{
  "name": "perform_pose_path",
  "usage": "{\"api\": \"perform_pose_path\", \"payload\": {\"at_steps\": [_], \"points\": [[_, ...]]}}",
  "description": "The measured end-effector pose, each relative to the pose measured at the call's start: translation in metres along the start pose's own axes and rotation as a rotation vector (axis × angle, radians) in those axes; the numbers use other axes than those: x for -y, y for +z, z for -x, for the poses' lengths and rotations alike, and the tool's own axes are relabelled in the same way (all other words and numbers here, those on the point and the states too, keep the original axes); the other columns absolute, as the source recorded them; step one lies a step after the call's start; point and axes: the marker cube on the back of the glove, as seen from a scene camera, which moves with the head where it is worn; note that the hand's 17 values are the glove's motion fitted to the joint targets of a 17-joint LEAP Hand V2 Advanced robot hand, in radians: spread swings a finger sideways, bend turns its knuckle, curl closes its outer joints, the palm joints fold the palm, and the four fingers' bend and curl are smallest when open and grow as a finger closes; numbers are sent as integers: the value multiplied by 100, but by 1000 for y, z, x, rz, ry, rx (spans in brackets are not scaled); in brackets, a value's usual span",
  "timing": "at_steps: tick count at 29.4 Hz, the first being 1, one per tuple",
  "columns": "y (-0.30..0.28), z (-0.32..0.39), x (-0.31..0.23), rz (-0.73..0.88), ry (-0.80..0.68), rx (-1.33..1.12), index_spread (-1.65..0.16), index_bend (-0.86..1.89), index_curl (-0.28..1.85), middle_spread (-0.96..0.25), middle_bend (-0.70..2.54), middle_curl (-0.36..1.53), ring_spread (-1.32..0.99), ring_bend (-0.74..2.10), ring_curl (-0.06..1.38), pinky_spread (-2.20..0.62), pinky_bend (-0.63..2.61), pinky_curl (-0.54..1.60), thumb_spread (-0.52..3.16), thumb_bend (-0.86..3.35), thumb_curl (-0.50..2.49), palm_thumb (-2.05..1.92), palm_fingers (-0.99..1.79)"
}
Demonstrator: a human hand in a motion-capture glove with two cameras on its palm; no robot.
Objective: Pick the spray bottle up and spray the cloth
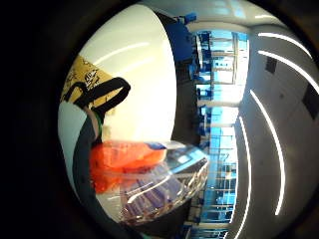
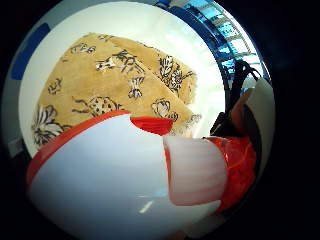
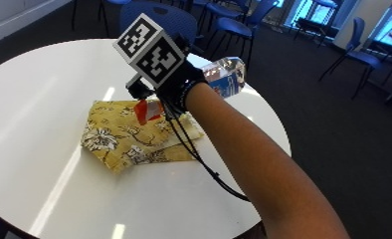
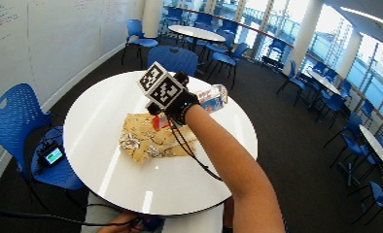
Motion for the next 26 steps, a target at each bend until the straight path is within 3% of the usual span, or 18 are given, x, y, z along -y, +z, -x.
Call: {"api": "perform_pose_path", "payload": {"at_steps": [8, 14, 26], "points": [[-2, 3, -1, -18, -10, 118, -30, 33, 52, -21, 57, 48, -24, 39, 44, -32, 38, 41, 20, -4, 75, 93, 135], [-43, -3, 0, -163, -47, 598, -30, 33, 52, -21, 57, 47, -24, 39, 44, -32, 38, 41, 20, -4, 76, 93, 136], [-113, -6, 12, -436, -81, 1131, -30, 33, 52, -21, 57, 48, -23, 39, 44, -31, 39, 42, 20, -4, 76, 93, 136]]}}
